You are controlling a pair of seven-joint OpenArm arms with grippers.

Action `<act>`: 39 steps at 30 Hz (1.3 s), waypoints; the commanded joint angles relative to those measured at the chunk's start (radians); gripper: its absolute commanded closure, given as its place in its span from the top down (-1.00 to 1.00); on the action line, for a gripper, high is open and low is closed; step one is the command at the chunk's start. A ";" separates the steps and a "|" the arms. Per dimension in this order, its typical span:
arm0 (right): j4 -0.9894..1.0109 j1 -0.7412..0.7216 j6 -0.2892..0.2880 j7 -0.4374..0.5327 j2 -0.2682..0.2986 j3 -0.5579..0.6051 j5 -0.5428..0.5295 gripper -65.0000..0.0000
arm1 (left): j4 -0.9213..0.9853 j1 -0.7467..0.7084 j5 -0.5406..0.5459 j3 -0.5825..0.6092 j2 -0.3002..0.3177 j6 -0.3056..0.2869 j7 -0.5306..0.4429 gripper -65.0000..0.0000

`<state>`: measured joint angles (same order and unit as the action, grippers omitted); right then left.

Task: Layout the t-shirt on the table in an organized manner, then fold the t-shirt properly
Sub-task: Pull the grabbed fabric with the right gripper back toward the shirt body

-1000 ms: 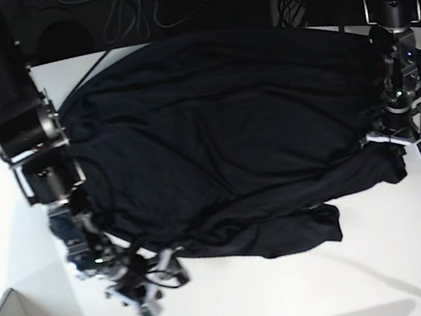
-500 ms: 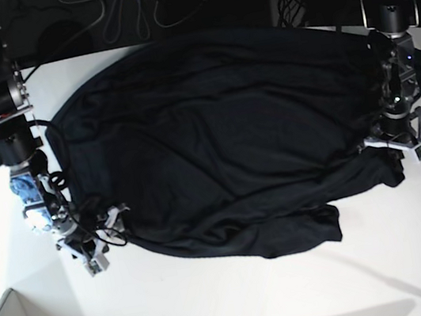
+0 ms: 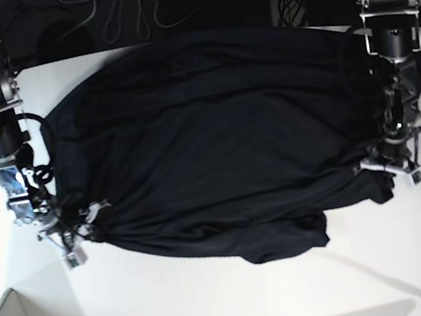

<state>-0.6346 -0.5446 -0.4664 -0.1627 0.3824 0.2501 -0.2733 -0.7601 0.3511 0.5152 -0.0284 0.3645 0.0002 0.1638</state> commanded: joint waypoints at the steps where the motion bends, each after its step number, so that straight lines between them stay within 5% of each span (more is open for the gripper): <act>1: -0.014 -0.033 0.005 0.027 0.020 -0.045 -0.010 -1.00 | -0.017 0.047 0.000 -0.003 0.012 -0.002 -0.028 -1.00; 6: -0.014 -0.033 0.005 0.025 0.022 -0.208 -0.010 -1.00 | -0.011 0.136 0.000 -0.003 0.012 -0.002 -0.028 -1.00; 16: -0.017 -0.010 0.005 0.025 0.019 -0.209 -0.010 -1.00 | 0.182 0.328 0.000 -0.005 -0.003 -0.004 -0.036 -1.00; 20: -0.017 -0.006 0.005 0.025 0.019 -0.209 -0.010 -1.00 | 0.190 0.340 0.000 -0.003 -0.034 -0.004 -0.117 -1.00; 27: -0.017 -0.012 0.005 0.019 0.019 -0.208 -0.010 -1.00 | 0.265 0.417 -0.178 -0.005 -0.080 -0.006 -0.171 -0.98; 29: -0.017 -0.013 0.005 0.018 0.019 -0.208 -0.010 -0.88 | 0.325 0.452 -0.218 -0.006 -0.089 -0.006 -0.172 -0.86; 35: -0.023 -0.015 0.005 0.018 0.023 -0.209 -0.010 -0.10 | 0.383 0.498 -0.221 -0.008 -0.095 -0.002 -0.174 0.01; 39: -0.024 -0.013 0.005 0.018 0.040 -0.226 -0.010 0.23 | 0.356 0.495 -0.220 -0.011 -0.084 -0.002 -0.171 0.15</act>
<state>-0.6392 -0.5255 -0.4667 -0.1722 0.3935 0.0334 -0.2703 -0.3862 0.8043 0.2955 -0.0376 0.2665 -0.0036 0.0189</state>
